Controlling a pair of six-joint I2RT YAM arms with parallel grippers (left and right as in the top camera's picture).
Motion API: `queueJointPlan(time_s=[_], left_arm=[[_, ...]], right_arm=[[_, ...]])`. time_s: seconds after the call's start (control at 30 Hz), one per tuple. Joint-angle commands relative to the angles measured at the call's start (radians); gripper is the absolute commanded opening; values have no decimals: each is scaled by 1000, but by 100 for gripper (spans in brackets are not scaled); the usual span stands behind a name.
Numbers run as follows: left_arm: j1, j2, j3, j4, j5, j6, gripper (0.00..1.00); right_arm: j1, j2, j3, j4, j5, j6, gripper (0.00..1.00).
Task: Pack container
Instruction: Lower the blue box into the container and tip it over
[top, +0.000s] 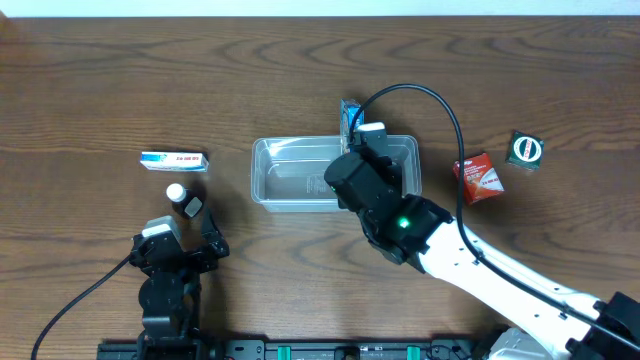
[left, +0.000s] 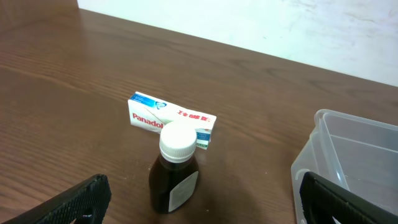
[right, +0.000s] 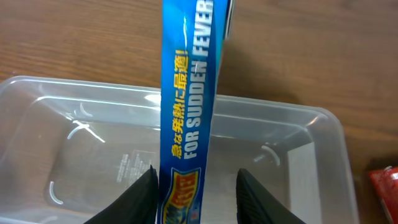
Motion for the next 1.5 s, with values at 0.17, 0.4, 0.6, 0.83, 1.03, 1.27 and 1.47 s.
queueJointPlan(time_s=[0.17,0.4,0.6,0.83,1.03,1.27,1.47], left_arm=[[5,-6,-15,-30,-1,-2,98],[6,-6,-15,-30,-1,-2,98],[5,-6,-15,-30,-1,-2,98],[5,-6,-15,-30,-1,-2,98],[5,-6,-15,-30,-1,-2,98],[6,-6,-15,-30,-1,-2,98],[6,-6,-15,-30,-1,-2,98]], right_arm=[[-11,71,14,23,-22,50,25],[-12,71,14,43,-21,42,9],[-12,61,15,65,-21,-61,8],[-12,15,15,63,-21,-330,9],[-12,-45,16,58,-21,-575,2],[-12,-106,16,-3,-21,-771,5],[-12,-120,16,-76,-21,-937,1]])
